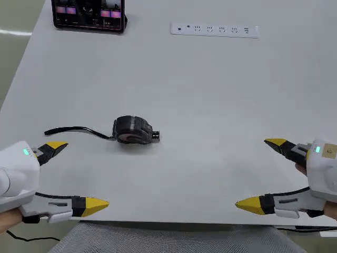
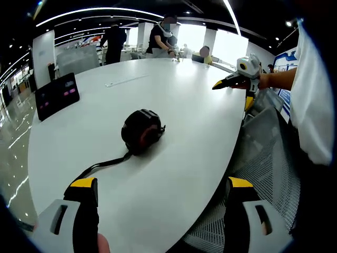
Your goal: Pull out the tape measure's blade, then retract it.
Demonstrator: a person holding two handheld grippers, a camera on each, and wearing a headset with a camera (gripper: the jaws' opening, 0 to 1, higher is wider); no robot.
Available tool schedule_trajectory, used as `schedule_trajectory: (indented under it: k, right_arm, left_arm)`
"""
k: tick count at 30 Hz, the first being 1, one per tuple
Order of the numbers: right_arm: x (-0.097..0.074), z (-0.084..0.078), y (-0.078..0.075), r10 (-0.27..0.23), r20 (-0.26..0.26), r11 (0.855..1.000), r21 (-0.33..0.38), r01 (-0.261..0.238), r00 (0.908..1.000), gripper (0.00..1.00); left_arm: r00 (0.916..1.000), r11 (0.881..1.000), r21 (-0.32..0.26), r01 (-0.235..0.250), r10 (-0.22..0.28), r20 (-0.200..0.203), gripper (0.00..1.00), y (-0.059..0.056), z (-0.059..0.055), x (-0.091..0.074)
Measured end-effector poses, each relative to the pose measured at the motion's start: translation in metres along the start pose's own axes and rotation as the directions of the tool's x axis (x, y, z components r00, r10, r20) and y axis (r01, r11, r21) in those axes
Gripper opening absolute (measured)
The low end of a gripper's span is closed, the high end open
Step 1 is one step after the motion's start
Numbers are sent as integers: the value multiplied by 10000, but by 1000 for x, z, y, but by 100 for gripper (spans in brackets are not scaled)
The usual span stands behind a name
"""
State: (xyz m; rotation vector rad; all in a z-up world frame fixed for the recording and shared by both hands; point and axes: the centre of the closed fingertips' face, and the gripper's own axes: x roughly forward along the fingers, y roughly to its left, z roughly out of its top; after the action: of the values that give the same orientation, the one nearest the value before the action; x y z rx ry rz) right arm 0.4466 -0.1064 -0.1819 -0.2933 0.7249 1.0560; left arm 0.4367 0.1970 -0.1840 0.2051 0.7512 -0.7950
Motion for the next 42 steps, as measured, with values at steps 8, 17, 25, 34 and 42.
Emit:
schedule_trajectory:
  k: [8, 17, 25, 34, 42]
  right_arm:
    - [-5, -5, 3, 16, 31, 9999, 130, -16, 10000, 99]
    - [-7, -9, 2, 18, -55, 9998, 194, -17, 10000, 99]
    - [-7, -12, 2, -3, -159, 9998, 197, 6, 9999, 99]
    - [-8, -12, 2, -7, -226, 9998, 174, 11, 9997, 99]
    - [-7, -14, 4, 55, -289, 9997, 222, -48, 9996, 99]
  left_arm:
    - [10000, 9999, 115, 30, -30, 18, 99, 0, -1, -3]
    - [10000, 9999, 128, 14, -14, -7, 99, -2, -2, -1]
    - [10000, 9992, 399, 74, -73, -23, 99, -5, 0, 0]
    - [9997, 9982, 563, 225, -223, -37, 99, -10, -1, 2]
    - [9998, 9979, 612, 197, -193, -68, 99, -9, 0, 2]
